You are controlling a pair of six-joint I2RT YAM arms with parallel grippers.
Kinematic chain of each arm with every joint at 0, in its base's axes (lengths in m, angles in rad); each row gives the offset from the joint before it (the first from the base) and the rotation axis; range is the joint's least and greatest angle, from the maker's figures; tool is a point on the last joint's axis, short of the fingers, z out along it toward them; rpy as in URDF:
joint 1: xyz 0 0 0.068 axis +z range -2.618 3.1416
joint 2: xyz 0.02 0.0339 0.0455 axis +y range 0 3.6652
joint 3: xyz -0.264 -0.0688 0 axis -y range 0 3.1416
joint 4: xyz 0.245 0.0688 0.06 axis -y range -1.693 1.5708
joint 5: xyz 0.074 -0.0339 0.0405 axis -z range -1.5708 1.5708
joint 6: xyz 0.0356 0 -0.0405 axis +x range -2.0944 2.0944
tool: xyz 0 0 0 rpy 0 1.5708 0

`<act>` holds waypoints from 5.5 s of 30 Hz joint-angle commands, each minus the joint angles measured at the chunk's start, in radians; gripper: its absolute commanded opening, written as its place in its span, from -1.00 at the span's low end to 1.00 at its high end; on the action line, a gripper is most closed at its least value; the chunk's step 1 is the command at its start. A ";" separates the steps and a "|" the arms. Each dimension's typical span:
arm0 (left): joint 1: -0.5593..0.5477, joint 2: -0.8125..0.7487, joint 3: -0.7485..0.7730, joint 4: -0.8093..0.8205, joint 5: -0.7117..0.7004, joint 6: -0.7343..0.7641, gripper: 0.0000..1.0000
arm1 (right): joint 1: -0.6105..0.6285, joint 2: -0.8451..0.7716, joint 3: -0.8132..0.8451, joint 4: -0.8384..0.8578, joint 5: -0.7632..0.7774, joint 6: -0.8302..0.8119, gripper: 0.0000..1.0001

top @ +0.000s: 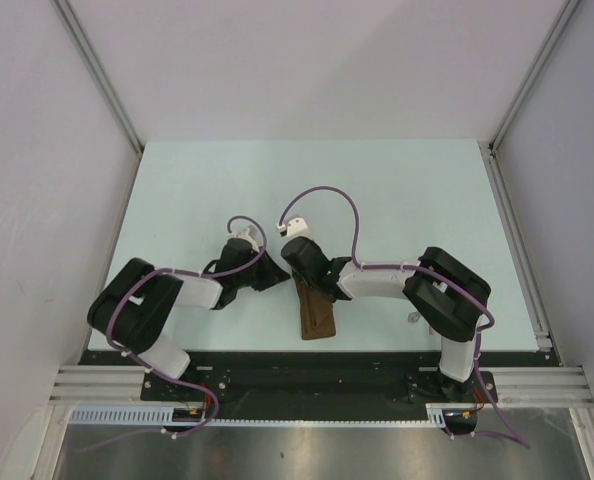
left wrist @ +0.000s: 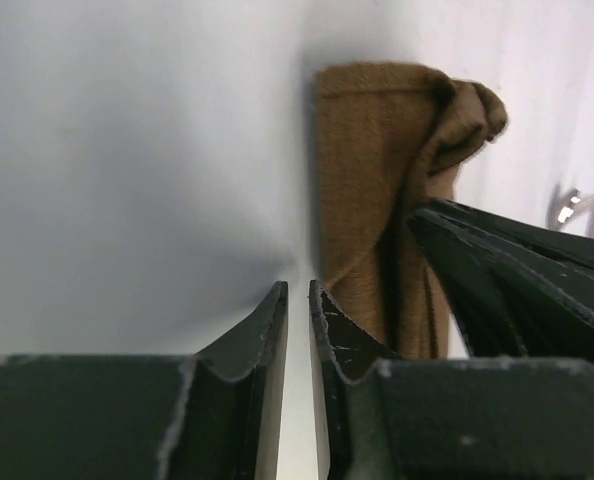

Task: Fold the napkin into a case and place the utensils inside
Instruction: Fold the 2/3-rectangle-folded napkin at the center of the board, then stuff the smaller-rectangle-folded napkin at the center of the board.

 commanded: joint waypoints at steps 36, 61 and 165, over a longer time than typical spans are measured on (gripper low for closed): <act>-0.044 0.192 0.221 0.158 0.042 -0.064 -0.70 | -0.100 -0.118 -0.079 0.037 -0.171 0.009 -1.00; -0.087 0.036 0.272 -0.109 -0.008 0.235 -0.24 | -0.203 -0.195 -0.202 0.121 -0.424 0.066 -1.00; 0.028 0.196 0.406 0.002 0.304 -0.001 -0.45 | -0.045 -0.132 -0.205 0.290 -0.085 -0.276 -1.00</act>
